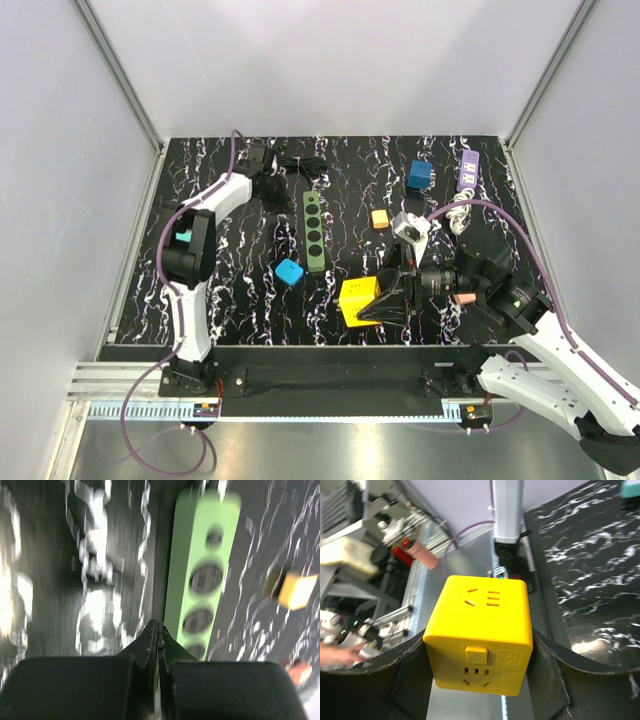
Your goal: Insert the plug
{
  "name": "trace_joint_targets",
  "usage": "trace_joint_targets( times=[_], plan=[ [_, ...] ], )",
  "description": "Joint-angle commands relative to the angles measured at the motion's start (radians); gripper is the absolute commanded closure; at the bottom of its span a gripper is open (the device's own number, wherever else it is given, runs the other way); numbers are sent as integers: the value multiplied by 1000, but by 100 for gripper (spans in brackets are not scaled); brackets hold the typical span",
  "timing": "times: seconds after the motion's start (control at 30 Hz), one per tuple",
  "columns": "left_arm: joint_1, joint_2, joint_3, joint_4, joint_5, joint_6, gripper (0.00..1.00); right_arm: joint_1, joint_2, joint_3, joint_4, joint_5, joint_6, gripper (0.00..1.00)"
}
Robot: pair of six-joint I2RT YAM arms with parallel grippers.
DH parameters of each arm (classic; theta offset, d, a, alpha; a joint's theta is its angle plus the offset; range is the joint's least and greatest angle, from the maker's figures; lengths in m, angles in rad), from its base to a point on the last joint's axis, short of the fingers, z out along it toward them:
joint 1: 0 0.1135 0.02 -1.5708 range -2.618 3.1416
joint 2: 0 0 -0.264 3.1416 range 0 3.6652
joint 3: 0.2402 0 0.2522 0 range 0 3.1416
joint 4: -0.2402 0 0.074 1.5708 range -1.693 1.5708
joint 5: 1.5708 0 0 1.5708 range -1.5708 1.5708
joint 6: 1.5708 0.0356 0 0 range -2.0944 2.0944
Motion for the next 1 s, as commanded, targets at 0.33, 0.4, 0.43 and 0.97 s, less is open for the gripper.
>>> trace_joint_targets(
  times=[0.33,0.4,0.43,0.97],
  plan=[
    [1,350,433,-41,-115,23,100,0,-56,-13,-95,311,-84,100],
    [-3,379,485,-40,-96,15,100,0,-59,-18,-93,331,-85,100],
    [-6,390,502,-40,-86,12,100,0,-58,-22,-96,340,-88,100],
    [-215,277,223,118,133,-19,100,-2,129,88,-259,635,-209,100]
  ],
)
